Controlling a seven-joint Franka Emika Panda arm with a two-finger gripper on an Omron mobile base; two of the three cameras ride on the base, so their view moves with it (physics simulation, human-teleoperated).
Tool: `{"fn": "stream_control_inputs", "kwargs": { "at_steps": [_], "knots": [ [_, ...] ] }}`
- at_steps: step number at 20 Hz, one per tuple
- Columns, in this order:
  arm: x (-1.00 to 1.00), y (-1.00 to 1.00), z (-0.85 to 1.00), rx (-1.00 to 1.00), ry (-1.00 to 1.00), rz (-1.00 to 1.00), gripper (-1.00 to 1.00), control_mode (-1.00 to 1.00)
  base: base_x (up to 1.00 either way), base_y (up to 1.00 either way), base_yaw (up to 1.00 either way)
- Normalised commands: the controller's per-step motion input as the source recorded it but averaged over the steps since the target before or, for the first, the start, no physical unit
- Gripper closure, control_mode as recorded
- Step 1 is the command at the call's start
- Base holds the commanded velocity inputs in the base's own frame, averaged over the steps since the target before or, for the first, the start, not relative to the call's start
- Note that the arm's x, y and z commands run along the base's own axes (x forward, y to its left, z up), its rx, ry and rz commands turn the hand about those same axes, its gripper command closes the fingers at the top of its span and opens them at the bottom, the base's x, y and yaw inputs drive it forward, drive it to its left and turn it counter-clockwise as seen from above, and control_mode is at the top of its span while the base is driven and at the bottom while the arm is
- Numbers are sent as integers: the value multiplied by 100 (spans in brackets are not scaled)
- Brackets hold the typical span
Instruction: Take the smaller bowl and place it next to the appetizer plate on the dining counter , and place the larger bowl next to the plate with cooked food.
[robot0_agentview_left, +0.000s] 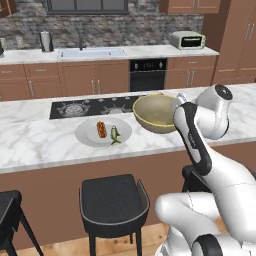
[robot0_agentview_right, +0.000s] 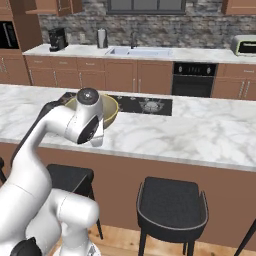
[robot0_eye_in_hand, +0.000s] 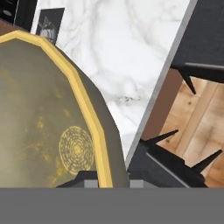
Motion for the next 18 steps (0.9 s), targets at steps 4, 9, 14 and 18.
{"fn": "stream_control_inputs", "kwargs": {
  "at_steps": [4,9,14,18],
  "knots": [
    [52,6,-31,0,0,0,100,-100,0,0,0],
    [39,0,-38,0,0,0,100,-100,0,0,0],
    [37,3,-33,0,0,0,100,-100,0,0,0],
    [38,5,-29,0,0,0,100,-100,0,0,0]
  ]
}}
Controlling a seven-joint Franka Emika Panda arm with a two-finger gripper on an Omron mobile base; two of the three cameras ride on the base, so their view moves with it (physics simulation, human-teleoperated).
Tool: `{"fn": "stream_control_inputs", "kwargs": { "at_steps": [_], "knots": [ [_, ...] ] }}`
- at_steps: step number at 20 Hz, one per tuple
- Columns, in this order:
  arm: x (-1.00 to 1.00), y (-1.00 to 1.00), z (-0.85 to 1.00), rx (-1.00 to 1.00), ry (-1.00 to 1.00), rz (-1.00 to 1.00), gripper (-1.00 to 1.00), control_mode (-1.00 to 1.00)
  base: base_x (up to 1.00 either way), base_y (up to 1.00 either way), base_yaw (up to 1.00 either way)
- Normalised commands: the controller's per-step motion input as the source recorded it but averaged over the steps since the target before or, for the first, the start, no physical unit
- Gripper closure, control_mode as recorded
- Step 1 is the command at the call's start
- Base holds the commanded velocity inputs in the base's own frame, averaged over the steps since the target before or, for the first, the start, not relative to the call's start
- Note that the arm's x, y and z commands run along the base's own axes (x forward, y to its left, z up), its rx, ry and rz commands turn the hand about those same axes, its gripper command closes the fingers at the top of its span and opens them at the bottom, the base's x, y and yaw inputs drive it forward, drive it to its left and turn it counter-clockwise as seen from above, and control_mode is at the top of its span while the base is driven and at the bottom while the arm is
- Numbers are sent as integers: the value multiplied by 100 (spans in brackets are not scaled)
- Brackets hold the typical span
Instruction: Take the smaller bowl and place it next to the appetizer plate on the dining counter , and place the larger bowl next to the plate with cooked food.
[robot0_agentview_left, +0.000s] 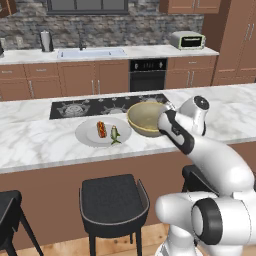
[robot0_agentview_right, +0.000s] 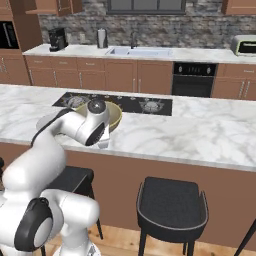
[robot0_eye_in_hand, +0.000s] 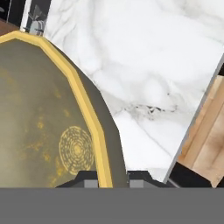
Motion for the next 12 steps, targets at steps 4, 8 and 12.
{"fn": "stream_control_inputs", "kwargs": {
  "at_steps": [4,8,12],
  "knots": [
    [33,4,-24,0,0,-1,100,-100,0,0,0],
    [35,0,-22,0,0,-4,100,-100,0,0,0],
    [44,0,-18,0,0,-8,100,-100,0,0,0]
  ]
}}
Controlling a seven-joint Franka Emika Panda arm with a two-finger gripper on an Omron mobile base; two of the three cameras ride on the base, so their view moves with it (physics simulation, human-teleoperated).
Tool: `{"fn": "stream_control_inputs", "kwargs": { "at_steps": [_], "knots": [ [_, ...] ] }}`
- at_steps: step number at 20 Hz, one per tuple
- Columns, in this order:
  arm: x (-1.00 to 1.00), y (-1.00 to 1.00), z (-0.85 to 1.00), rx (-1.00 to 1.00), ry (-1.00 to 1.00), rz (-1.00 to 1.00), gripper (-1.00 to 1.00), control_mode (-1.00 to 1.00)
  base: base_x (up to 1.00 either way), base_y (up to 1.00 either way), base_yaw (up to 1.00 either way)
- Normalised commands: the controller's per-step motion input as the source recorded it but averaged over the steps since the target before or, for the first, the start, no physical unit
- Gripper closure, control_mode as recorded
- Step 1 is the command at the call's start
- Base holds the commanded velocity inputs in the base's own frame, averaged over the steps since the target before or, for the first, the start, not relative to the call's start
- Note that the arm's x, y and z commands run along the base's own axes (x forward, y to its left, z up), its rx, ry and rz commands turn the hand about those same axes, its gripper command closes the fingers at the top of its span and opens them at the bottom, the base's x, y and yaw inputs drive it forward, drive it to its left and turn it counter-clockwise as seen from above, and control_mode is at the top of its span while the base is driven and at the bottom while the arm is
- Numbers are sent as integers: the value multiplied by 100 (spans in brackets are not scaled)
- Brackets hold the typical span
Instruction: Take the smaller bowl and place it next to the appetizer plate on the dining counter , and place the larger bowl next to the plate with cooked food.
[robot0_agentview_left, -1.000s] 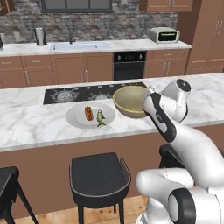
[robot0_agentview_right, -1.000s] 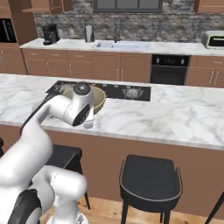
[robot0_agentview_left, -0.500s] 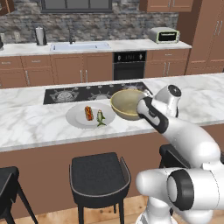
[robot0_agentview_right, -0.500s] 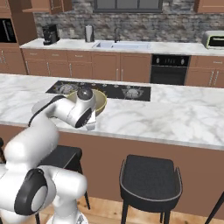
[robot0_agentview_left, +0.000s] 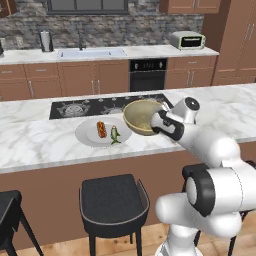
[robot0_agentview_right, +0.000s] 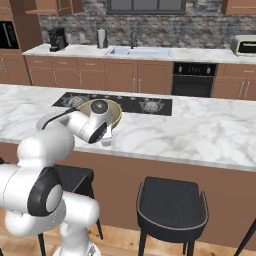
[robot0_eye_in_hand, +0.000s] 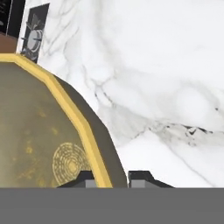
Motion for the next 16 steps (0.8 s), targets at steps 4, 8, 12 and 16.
{"fn": "stream_control_inputs", "kwargs": {
  "at_steps": [4,8,12,16],
  "knots": [
    [13,0,-2,0,0,-9,-100,-100,0,0,0],
    [-19,0,29,0,0,-6,-100,-100,0,0,0],
    [-37,0,69,0,-1,-1,-100,-100,0,0,0],
    [-73,-10,66,0,-3,0,-100,-100,0,0,0]
  ]
}}
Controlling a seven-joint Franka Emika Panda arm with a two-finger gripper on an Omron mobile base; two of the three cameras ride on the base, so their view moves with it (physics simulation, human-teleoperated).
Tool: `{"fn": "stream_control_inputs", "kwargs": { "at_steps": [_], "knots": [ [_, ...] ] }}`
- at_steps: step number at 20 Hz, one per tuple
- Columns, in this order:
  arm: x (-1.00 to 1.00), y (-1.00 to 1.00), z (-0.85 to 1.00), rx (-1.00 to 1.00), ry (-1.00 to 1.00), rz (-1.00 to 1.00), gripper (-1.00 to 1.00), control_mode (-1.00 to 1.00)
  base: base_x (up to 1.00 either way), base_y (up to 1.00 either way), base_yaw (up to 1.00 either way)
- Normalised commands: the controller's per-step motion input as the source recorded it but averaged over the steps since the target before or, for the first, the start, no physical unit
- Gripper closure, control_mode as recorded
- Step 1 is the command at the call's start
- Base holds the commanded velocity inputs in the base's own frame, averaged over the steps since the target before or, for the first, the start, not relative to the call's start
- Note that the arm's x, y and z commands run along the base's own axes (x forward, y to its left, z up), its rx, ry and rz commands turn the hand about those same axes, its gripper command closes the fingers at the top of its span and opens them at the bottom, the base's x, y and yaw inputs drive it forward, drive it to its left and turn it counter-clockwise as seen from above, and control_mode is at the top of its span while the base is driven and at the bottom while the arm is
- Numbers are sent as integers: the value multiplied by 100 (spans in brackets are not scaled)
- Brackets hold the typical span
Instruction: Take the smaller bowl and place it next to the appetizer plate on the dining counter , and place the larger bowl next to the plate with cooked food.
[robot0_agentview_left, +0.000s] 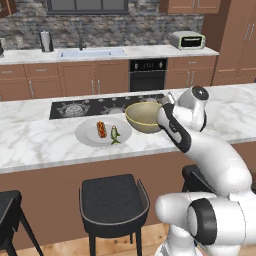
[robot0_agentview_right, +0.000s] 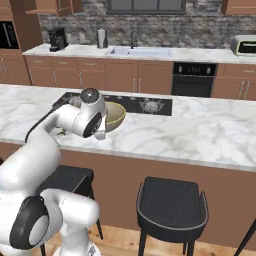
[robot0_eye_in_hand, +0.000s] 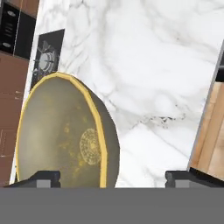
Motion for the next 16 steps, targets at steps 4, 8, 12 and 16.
{"fn": "stream_control_inputs", "kwargs": {
  "at_steps": [4,8,12,16],
  "knots": [
    [-100,-31,43,0,-21,0,-100,-100,0,0,0],
    [-100,-11,35,0,-35,0,-100,-100,0,0,0],
    [-100,0,36,-8,-44,0,-100,-100,0,0,0],
    [-100,3,31,-12,-51,0,-100,-100,0,0,0]
  ]
}}
